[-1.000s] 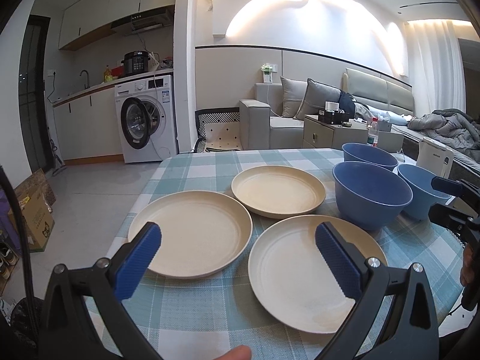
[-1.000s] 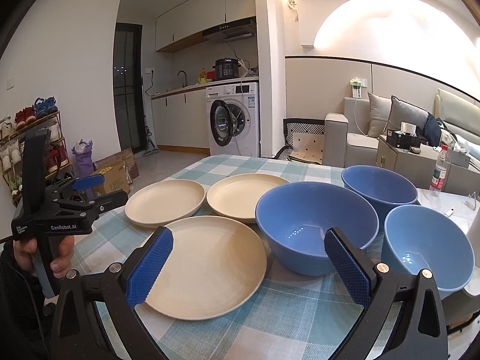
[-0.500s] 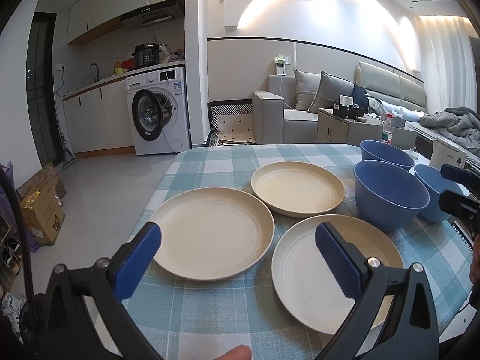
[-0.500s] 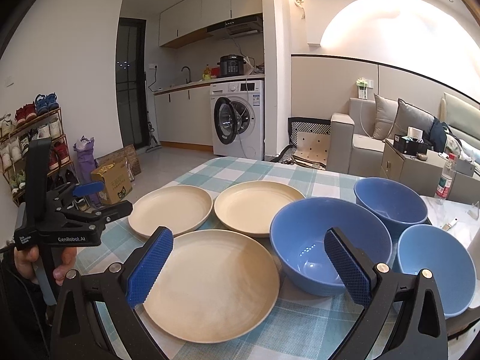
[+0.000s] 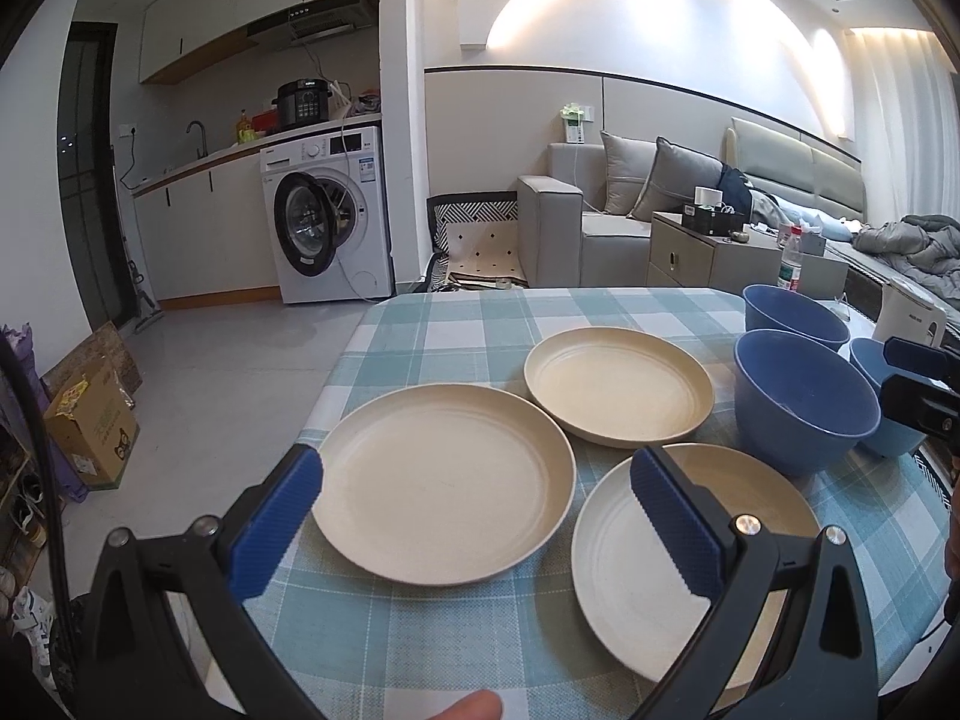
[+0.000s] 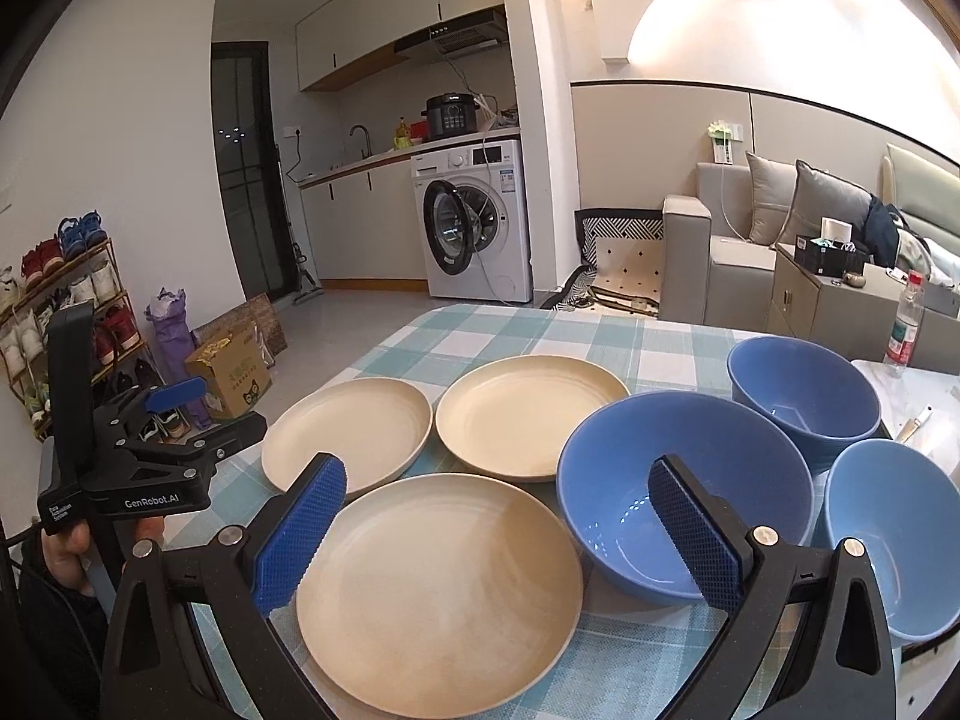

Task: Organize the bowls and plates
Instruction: 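Move both tools forward toward the rim of the nearest cream plate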

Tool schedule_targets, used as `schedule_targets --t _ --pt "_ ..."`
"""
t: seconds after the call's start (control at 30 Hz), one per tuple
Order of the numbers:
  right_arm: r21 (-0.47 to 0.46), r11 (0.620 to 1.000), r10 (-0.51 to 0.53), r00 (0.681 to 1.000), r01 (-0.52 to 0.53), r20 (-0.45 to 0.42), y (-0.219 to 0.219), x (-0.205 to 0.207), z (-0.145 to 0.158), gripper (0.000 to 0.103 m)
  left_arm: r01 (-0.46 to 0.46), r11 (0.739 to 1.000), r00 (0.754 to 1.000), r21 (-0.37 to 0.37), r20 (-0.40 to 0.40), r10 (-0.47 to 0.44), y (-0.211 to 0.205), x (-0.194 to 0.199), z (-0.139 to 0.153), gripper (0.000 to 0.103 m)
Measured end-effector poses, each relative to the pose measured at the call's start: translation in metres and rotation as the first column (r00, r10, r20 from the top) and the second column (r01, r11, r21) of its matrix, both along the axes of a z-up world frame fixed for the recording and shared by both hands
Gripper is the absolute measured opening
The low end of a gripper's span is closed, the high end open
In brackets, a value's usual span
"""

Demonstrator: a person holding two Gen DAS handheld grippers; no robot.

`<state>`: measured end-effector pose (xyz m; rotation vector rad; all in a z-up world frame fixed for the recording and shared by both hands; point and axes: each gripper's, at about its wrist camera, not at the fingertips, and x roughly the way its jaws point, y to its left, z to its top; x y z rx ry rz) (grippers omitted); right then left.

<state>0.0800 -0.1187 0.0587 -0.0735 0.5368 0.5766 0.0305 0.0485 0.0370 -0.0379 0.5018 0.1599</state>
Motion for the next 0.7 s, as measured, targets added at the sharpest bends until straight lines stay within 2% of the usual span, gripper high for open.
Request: schedule_targets --t 0.7 --pt "-0.028 0.999 0.029 0.999 -0.030 -0.046 0.039 0.039 0.006 0.103 -0.026 1.000 0.998 -0.012 -0.055 0.025 0.022 0.034 -0.003 0.103"
